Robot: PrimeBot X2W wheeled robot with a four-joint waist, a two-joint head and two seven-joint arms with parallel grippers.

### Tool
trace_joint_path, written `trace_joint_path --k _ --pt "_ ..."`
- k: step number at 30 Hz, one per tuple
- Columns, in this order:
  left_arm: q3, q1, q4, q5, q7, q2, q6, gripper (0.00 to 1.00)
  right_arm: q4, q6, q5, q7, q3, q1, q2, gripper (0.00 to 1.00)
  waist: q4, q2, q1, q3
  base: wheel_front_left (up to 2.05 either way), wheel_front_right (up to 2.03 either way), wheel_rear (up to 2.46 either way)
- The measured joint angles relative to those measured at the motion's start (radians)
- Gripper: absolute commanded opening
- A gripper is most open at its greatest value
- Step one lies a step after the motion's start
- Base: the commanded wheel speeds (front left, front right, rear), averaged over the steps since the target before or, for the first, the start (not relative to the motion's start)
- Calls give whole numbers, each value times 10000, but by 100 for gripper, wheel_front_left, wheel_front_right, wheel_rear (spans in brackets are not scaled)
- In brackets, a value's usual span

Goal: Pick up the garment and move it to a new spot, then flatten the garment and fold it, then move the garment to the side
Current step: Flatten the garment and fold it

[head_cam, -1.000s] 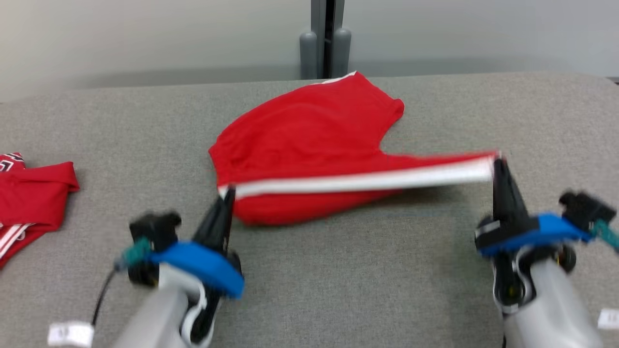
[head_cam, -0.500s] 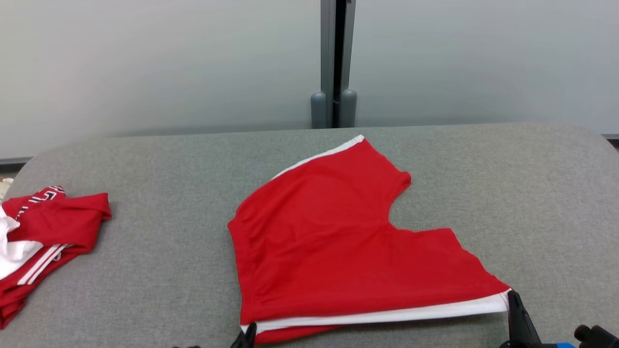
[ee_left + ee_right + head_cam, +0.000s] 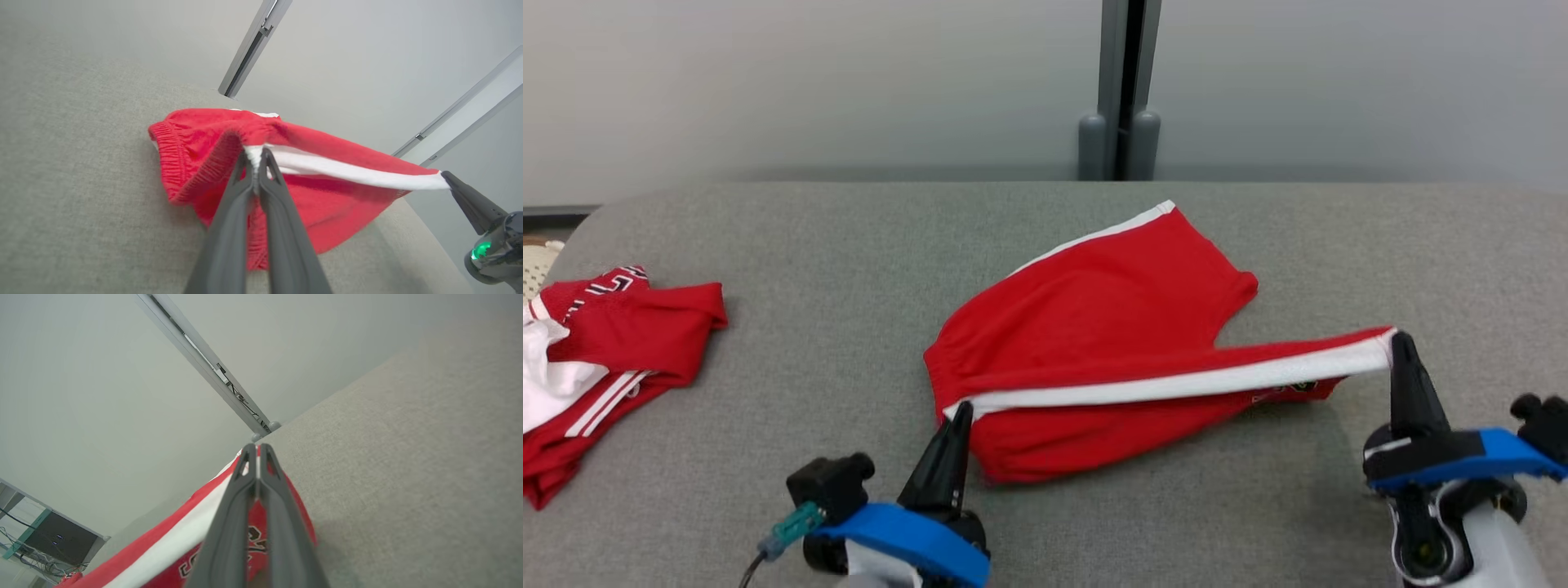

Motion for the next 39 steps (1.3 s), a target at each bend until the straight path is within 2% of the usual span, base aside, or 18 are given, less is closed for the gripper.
trace_joint_path --k 5,13,25,26,27,28,29,32,39 --pt "-221 -1662 399 -171 0 -111 2 0 800 -2 -677 234 150 -2144 -13 0 229 0 1 840 0 0 0" --pt "127 -3439 1066 -119 0 -374 2 0 2932 -2 -2079 222 136 -5414 -2 0 712 0 3 2175 0 0 0" --pt "-201 -5322 1756 -238 0 -637 4 0 5829 -2 -4679 -476 -713 -8452 -236 0 1433 0 3 3717 0 0 0" --pt "-192 -5416 1845 -244 -2 -642 4 0 6006 -2 -4851 -510 -780 -8599 -245 31 1480 0 3 3802 0 0 0" --pt "-169 -5482 1929 -255 -2 -658 4 15 6126 -2 -5005 -579 -842 -8728 -245 100 1521 0 3 3883 0 0 0" --pt "-161 -5522 1996 -224 -2 -660 4 60 6217 -2 -5204 -669 -888 -8842 -247 100 1555 0 2 3950 0 0 0" --pt "-142 -5536 2075 -211 -2 -662 4 100 6278 -2 -5396 -709 -869 -8937 -247 100 1587 0 3 4003 0 0 0" --pt "-82 -5483 2253 -182 -2 -671 4 100 6520 -2 -6140 -796 -619 -9028 -316 100 1622 0 3 4057 0 0 0" --pt "431 -4684 2203 67 -2 -679 4 100 6719 -2 -7459 -869 -368 -8539 -928 100 1589 0 2 3824 0 0 0"
